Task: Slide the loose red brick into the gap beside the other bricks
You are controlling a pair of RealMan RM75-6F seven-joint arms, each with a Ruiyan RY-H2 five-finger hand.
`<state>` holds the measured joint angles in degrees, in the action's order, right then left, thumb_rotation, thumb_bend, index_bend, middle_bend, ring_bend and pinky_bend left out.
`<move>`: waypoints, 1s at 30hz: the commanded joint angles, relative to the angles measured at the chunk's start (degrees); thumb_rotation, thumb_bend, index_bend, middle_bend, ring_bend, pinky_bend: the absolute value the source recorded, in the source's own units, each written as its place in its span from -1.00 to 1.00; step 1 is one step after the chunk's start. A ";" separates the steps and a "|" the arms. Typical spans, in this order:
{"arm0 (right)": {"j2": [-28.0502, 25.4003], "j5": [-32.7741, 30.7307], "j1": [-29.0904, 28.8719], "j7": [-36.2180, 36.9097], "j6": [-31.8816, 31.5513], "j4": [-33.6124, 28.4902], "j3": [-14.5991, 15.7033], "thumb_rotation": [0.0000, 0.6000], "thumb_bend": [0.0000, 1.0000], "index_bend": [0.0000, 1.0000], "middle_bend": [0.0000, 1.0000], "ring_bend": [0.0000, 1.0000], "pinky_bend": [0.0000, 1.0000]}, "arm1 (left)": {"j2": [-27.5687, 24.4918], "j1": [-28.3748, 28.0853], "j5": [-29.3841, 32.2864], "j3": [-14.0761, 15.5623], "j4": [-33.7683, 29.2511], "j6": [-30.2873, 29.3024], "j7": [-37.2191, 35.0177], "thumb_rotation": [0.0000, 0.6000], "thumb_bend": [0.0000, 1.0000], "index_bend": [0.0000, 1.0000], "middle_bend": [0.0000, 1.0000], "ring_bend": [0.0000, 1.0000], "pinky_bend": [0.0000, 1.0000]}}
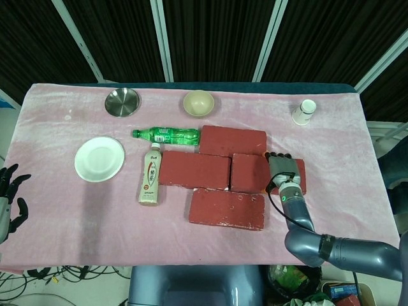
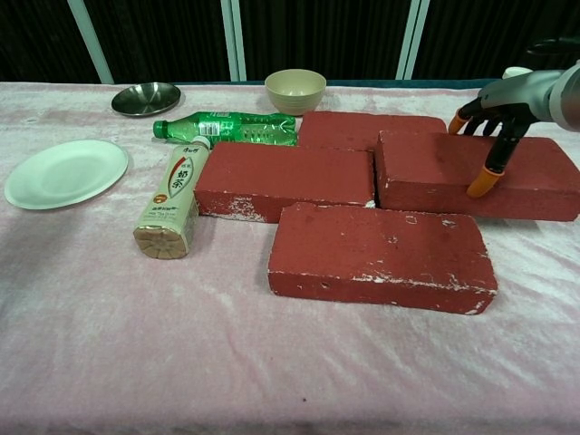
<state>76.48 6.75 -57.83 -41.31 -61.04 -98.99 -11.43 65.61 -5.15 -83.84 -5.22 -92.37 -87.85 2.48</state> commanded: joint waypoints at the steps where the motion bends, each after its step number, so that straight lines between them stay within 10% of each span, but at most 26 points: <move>1: 0.12 -0.09 -0.03 0.03 0.03 -0.03 -0.08 1.00 -1.00 -0.52 -0.48 -0.74 -0.84 | 0.01 0.00 0.03 0.00 -0.01 0.02 0.06 1.00 0.47 -0.60 -0.92 -1.00 -1.00; 20: 1.53 -0.26 -0.47 0.03 0.35 0.57 -0.47 1.00 -1.00 -0.52 -0.50 -0.77 -0.84 | -0.11 0.04 0.49 -0.18 -0.31 0.08 0.12 1.00 0.47 -0.60 -0.92 -1.00 -1.00; 30: 1.21 -0.79 -0.67 -0.51 1.52 0.57 -0.11 1.00 -1.00 -0.85 -0.91 -1.00 -0.84 | -0.12 0.06 0.51 -0.23 -0.31 0.03 0.03 1.00 0.47 -0.60 -0.92 -1.00 -1.00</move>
<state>77.72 5.98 -58.50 -41.82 -59.55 -98.41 -11.55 65.49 -5.09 -83.33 -5.45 -92.68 -87.83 2.50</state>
